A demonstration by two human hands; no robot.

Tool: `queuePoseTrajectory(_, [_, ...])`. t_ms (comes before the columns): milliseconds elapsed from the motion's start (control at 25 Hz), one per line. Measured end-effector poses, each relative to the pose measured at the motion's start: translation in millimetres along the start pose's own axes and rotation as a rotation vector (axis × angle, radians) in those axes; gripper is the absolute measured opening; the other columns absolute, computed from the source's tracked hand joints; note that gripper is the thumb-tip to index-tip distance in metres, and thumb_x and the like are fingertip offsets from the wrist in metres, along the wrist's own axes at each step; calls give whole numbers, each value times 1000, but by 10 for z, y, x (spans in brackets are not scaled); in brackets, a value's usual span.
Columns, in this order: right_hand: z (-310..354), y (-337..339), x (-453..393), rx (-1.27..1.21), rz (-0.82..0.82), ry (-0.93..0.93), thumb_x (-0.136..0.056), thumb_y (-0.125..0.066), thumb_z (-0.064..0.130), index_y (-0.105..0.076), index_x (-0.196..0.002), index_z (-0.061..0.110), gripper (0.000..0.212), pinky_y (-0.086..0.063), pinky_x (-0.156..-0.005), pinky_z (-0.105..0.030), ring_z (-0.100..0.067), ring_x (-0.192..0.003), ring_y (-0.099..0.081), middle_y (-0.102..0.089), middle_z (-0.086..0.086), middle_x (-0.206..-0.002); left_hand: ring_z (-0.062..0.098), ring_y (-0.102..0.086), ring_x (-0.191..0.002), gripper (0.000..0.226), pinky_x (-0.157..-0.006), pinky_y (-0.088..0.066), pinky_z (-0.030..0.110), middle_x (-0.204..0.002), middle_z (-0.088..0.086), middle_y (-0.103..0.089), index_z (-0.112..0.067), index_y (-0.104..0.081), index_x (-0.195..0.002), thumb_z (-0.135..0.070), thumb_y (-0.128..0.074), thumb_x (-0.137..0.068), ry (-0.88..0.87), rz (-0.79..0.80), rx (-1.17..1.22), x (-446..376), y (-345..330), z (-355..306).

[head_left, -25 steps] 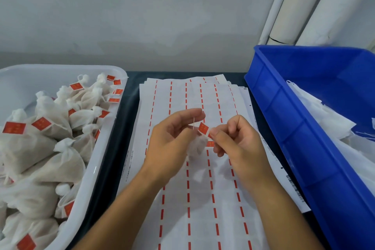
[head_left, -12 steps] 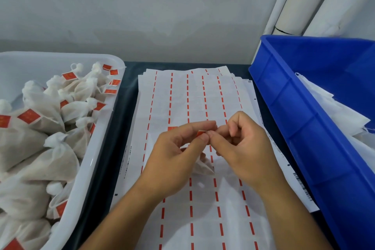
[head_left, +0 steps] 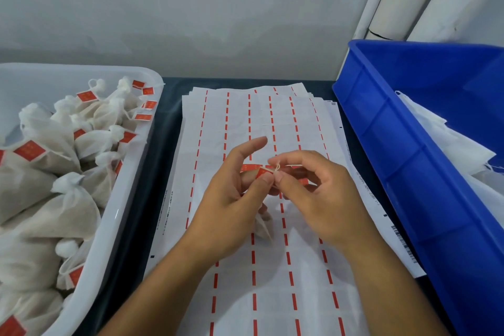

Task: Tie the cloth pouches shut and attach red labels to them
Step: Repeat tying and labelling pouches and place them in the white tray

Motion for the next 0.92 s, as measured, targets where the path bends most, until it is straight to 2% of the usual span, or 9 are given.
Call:
queuePoseTrajectory(160, [58, -9, -1, -34, -37, 78, -97, -70, 22, -70, -100, 32, 10, -56, -82, -14, -6, -102, -70, -70, 20, -106, 16, -74, -91, 42, -77, -56, 16, -91, -1, -75, -44, -45, -141, -28, -55, -103, -1, -31, 48, 0, 18, -6])
queuePoseTrajectory(280, [30, -24, -10, -82, -41, 30, -98, -68, 23, -68, -99, 31, 9, -55, -86, -14, -5, -106, -68, -70, 23, -109, 17, -75, -92, 43, -76, -57, 19, -103, -7, -75, -43, -47, -139, -33, -60, -99, -5, -43, 65, 4, -9, -20])
queuePoseTrajectory(360, [-1, -20, -14, -138, -73, -19, -98, -67, 22, -68, -99, 31, 9, -56, -84, -15, -6, -102, -70, -72, 21, -103, 15, -74, -94, 45, -75, -60, 23, -112, -15, -70, -46, -47, -136, -33, -65, -97, -31, -102, -2, 13, -14, -27])
queuePoseTrajectory(520, [-29, -21, 8, -278, -196, -95, -96, -70, 20, -67, -99, 30, 11, -60, -75, -19, -12, -92, -74, -75, 10, -91, 15, -73, -90, 43, -71, -62, 28, -112, -20, -63, -53, -47, -126, -33, -69, -94, -113, -257, -147, 55, -16, -54])
queuePoseTrajectory(640, [-22, -30, 38, -356, -295, -125, -91, -75, 21, -62, -106, 30, 21, -55, -66, -11, -7, -88, -75, -76, 12, -88, 17, -72, -87, 42, -65, -60, 22, -112, -19, -62, -51, -48, -122, -34, -72, -92, -131, -320, -188, 73, -7, -60])
queuePoseTrajectory(760, [-10, -31, 51, -376, -343, -132, -89, -77, 22, -60, -106, 27, 25, -54, -65, -10, -7, -85, -75, -75, 12, -87, 4, -68, -86, 31, -66, -52, 9, -112, -8, -62, -47, -56, -111, -27, -72, -92, -245, -368, -345, 85, -22, -140])
queuePoseTrajectory(840, [5, -29, 60, -354, -357, -119, -88, -78, 23, -59, -104, 25, 24, -55, -66, -11, -8, -84, -75, -75, 11, -85, -6, -62, -87, 22, -63, -45, 1, -106, -2, -60, -34, -65, -109, -22, -72, -93, -316, -413, -445, 98, -34, -179])
queuePoseTrajectory(920, [12, -29, 69, -335, -362, -102, -88, -78, 23, -59, -101, 23, 23, -56, -66, -12, -9, -82, -76, -75, 11, -83, -11, -60, -89, 15, -62, -43, -1, -102, 1, -60, -23, -73, -106, -20, -74, -92, -327, -447, -453, 103, -27, -178])
Point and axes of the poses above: each hand's wrist, its own x-axis away from the middle knuckle, its own y-axis out of the back of the hand, z = x × y, the point moved 5 cm from there along -x, towards the middle knuckle
